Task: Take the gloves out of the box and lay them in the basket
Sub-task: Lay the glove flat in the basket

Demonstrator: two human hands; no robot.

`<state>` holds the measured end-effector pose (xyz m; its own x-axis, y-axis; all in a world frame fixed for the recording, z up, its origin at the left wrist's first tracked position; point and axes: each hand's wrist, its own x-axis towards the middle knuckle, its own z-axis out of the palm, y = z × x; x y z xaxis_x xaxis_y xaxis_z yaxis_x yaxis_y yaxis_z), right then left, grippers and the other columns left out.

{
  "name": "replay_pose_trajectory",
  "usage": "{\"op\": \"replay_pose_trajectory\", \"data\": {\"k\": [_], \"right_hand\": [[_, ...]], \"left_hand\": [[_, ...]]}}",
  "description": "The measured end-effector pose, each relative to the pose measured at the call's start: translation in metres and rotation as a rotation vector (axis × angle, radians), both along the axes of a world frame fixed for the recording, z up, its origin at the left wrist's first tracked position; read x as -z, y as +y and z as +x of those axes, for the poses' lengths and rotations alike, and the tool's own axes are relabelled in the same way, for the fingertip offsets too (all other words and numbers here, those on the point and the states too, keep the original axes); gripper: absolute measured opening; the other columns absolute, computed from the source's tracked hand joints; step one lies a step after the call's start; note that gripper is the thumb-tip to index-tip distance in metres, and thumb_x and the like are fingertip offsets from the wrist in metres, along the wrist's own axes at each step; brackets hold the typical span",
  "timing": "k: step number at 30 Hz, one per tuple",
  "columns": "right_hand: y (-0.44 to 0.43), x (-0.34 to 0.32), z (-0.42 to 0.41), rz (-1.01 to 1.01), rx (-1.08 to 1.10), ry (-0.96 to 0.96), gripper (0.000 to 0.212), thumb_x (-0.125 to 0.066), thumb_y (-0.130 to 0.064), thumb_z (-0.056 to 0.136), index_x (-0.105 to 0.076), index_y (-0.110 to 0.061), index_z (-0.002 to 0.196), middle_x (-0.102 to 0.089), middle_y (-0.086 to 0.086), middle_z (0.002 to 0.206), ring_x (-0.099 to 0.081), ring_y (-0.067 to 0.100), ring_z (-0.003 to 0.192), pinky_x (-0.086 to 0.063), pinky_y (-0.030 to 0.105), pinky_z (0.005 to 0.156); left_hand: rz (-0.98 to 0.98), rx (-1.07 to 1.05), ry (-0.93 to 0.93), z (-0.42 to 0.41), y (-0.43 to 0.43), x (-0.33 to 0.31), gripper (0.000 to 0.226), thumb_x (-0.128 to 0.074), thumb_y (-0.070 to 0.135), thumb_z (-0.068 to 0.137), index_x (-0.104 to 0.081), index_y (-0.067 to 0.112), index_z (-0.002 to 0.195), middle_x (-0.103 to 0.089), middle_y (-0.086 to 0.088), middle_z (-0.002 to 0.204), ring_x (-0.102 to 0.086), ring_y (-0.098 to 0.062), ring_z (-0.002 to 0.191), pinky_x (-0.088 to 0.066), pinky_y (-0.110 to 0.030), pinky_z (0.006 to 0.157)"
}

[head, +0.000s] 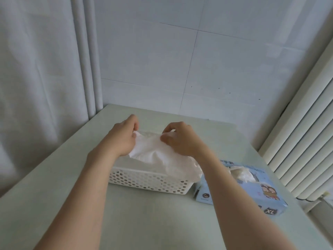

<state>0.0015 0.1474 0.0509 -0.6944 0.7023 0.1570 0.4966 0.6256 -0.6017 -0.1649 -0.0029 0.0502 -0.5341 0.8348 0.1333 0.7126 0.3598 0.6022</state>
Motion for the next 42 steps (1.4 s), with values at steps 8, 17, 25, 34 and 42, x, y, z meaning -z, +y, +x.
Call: {"op": "replay_pose_trajectory", "data": {"k": [8, 17, 25, 34, 42], "right_hand": [[-0.005, 0.025, -0.024, 0.303, -0.058, -0.265, 0.033, -0.076, -0.048, 0.094, -0.066, -0.029, 0.119, -0.07, 0.002, 0.107, -0.068, 0.028, 0.095, -0.056, 0.039, 0.079], [-0.027, 0.0, -0.009, 0.16, -0.169, -0.46, 0.048, -0.079, -0.057, 0.087, -0.066, -0.034, 0.127, -0.065, -0.009, 0.104, -0.065, 0.014, 0.094, -0.051, 0.036, 0.078], [-0.032, 0.024, -0.012, 0.056, -0.213, -0.752, 0.066, -0.07, -0.015, 0.093, -0.047, -0.037, 0.15, -0.053, 0.004, 0.137, -0.061, 0.027, 0.117, -0.052, 0.036, 0.08], [-0.035, 0.017, 0.013, 0.105, -0.123, -0.455, 0.05, -0.077, -0.06, 0.087, -0.065, -0.04, 0.131, -0.069, -0.007, 0.119, -0.056, 0.014, 0.118, -0.047, 0.037, 0.093], [-0.028, -0.007, 0.084, 0.21, 0.257, 0.177, 0.035, -0.049, 0.001, 0.087, -0.075, -0.022, 0.086, -0.069, -0.005, 0.062, -0.06, 0.014, 0.052, -0.053, 0.027, 0.056]], "left_hand": [[-0.186, -0.089, 0.202, 0.0, 0.005, 0.018, 0.049, -0.042, -0.008, 0.091, -0.068, 0.034, 0.09, -0.055, 0.0, 0.115, -0.063, -0.031, 0.102, -0.043, -0.034, 0.08], [-0.205, 0.012, 0.302, 0.005, 0.012, 0.023, 0.041, -0.056, -0.004, 0.093, -0.074, 0.024, 0.117, -0.061, -0.004, 0.133, -0.058, -0.028, 0.125, -0.049, -0.039, 0.104], [-0.484, 0.1, 0.027, 0.008, 0.018, 0.034, 0.068, -0.09, 0.037, 0.078, -0.062, 0.041, 0.139, -0.055, 0.004, 0.145, -0.061, -0.024, 0.121, -0.053, -0.038, 0.099], [-0.317, 0.191, 0.194, 0.017, 0.026, 0.025, 0.023, -0.078, 0.032, 0.092, -0.078, 0.028, 0.114, -0.064, 0.002, 0.131, -0.062, -0.02, 0.118, -0.047, -0.03, 0.096], [0.091, 0.386, 0.195, 0.086, 0.043, 0.004, 0.022, -0.055, 0.018, 0.105, -0.077, 0.023, 0.109, -0.072, 0.005, 0.107, -0.065, -0.01, 0.091, -0.054, -0.03, 0.086]]}}
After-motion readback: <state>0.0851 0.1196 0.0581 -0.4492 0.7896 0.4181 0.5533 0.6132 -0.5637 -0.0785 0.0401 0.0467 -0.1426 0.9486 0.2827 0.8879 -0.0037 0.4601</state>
